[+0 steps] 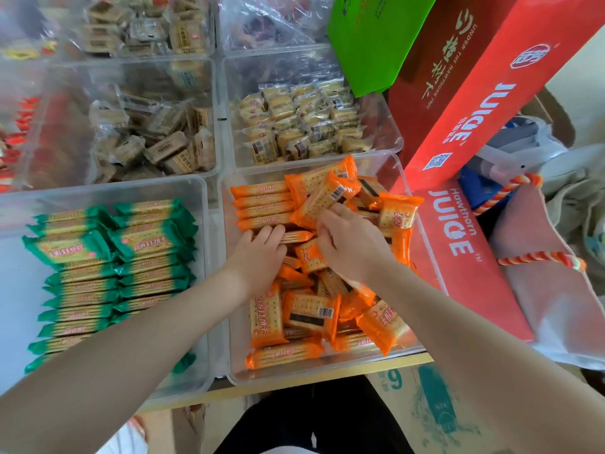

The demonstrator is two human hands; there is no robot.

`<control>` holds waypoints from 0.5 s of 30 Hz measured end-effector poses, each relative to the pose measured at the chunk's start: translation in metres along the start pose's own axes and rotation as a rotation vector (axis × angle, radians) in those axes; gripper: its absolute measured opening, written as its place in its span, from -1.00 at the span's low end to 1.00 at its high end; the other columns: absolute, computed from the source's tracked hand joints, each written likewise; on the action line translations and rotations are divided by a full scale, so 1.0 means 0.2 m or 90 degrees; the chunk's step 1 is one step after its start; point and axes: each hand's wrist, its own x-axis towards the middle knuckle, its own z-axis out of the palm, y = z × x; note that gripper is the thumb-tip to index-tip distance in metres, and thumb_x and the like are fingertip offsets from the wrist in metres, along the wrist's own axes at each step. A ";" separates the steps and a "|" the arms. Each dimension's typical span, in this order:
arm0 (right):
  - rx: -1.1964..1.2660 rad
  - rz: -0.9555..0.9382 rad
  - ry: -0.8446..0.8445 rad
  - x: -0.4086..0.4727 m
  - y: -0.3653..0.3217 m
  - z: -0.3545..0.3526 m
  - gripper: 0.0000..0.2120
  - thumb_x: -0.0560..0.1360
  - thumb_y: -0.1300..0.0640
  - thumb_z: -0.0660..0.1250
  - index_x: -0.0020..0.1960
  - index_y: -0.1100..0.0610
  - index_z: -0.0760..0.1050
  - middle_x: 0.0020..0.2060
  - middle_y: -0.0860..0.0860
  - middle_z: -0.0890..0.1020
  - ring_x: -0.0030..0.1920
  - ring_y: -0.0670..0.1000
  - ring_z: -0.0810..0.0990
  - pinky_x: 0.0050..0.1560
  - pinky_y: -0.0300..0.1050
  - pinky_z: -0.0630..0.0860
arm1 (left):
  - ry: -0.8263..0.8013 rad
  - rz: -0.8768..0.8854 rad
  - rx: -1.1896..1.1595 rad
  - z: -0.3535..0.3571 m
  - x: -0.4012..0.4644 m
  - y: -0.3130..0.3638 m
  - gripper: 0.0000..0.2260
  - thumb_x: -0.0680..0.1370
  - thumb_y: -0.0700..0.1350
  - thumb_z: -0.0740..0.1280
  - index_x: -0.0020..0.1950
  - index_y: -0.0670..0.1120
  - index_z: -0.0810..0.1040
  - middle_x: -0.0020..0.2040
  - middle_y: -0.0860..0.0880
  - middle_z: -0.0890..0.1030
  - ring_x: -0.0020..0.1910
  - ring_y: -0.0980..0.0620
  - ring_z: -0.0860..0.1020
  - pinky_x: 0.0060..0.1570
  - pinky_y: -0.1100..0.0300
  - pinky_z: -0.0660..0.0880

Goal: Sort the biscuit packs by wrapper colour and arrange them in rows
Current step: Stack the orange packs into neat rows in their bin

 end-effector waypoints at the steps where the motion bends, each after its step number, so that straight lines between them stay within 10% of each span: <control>1: -0.096 -0.004 -0.064 0.01 0.02 0.01 -0.71 0.56 -0.01 0.10 0.03 0.16 0.48 -0.10 -0.02 0.44 -0.18 0.06 0.52 -0.39 -0.15 0.35 | -0.038 -0.007 -0.027 -0.01 0.01 -0.01 -0.66 0.52 -0.02 0.21 0.26 -0.09 0.43 0.41 -0.11 0.20 0.37 -0.08 0.23 0.23 0.05 0.28; 9: -0.451 -0.038 -0.289 0.02 -0.02 0.06 -0.54 0.57 0.19 0.14 0.45 0.18 0.18 0.45 0.19 0.18 -0.10 0.12 0.61 -0.36 -0.09 0.38 | -0.115 -0.026 -0.129 -0.08 0.02 -0.05 -0.63 0.41 0.07 0.33 0.14 -0.08 0.56 0.35 -0.06 0.27 0.30 -0.06 0.27 0.16 0.04 0.35; 15: -0.439 0.031 -0.182 -0.01 0.02 -0.02 -0.61 0.54 0.12 0.26 0.32 0.15 0.25 0.31 0.11 0.37 -0.12 0.08 0.62 -0.52 -0.15 0.19 | -0.052 -0.122 -0.082 -0.10 0.02 0.02 -0.70 0.50 0.00 0.31 0.15 -0.13 0.54 0.32 -0.10 0.32 0.25 -0.13 0.36 0.09 0.02 0.36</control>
